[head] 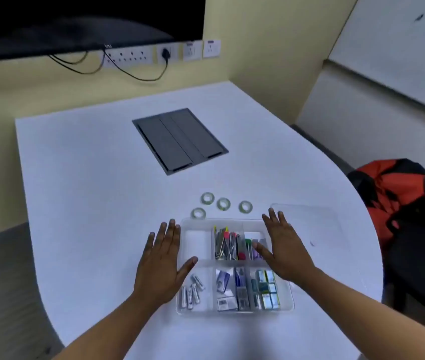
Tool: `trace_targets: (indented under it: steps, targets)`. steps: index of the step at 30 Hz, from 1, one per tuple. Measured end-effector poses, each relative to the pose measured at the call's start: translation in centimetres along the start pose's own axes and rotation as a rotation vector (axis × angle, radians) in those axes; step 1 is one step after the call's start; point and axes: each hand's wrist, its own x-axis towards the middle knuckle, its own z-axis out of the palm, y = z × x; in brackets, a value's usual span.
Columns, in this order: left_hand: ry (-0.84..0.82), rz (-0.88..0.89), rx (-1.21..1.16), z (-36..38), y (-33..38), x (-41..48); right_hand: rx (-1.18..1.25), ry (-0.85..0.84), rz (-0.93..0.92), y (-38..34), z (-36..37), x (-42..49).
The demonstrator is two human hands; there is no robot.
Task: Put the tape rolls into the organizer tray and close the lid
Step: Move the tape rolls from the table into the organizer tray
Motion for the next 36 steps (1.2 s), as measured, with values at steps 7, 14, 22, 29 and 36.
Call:
trace_targets:
  steps: [7,14,22,29,36]
  targets:
    - [-0.143,-0.052,-0.157,5.1,1.7,-1.2,-0.043,-0.242,0.145,3.5,5.5,-4.1]
    - [-0.135,-0.114,-0.166,4.8,0.2,1.1,-0.039,-0.233,0.147,5.1,6.8,-4.0]
    - [-0.204,-0.532,-0.105,5.7,-5.7,2.2,0.110,-0.037,0.064,4.2,5.8,-1.6]
    - [-0.541,-0.630,-0.080,8.9,-6.7,2.6,0.160,0.053,0.091,3.3,4.9,7.6]
    - [-0.606,-0.632,-0.092,9.4,-7.2,2.6,0.241,-0.130,0.223,5.2,5.4,16.8]
